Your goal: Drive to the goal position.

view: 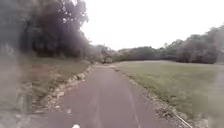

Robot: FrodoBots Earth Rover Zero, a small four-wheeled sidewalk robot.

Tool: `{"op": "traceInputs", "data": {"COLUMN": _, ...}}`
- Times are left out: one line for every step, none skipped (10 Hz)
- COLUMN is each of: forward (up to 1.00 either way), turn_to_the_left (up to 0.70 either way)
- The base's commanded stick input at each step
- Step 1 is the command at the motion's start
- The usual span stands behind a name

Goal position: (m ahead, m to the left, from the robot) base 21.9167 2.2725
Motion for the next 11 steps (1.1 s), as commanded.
{"op": "traceInputs", "data": {"forward": 0.85, "turn_to_the_left": 0.01}}
{"op": "traceInputs", "data": {"forward": 0.85, "turn_to_the_left": 0.01}}
{"op": "traceInputs", "data": {"forward": 0.85, "turn_to_the_left": 0.01}}
{"op": "traceInputs", "data": {"forward": 0.85, "turn_to_the_left": 0.01}}
{"op": "traceInputs", "data": {"forward": 0.85, "turn_to_the_left": 0.01}}
{"op": "traceInputs", "data": {"forward": 0.85, "turn_to_the_left": 0.21}}
{"op": "traceInputs", "data": {"forward": 0.85, "turn_to_the_left": 0.25}}
{"op": "traceInputs", "data": {"forward": 0.85, "turn_to_the_left": 0.01}}
{"op": "traceInputs", "data": {"forward": 0.85, "turn_to_the_left": 0.01}}
{"op": "traceInputs", "data": {"forward": 0.85, "turn_to_the_left": 0.01}}
{"op": "traceInputs", "data": {"forward": 0.85, "turn_to_the_left": 0.01}}
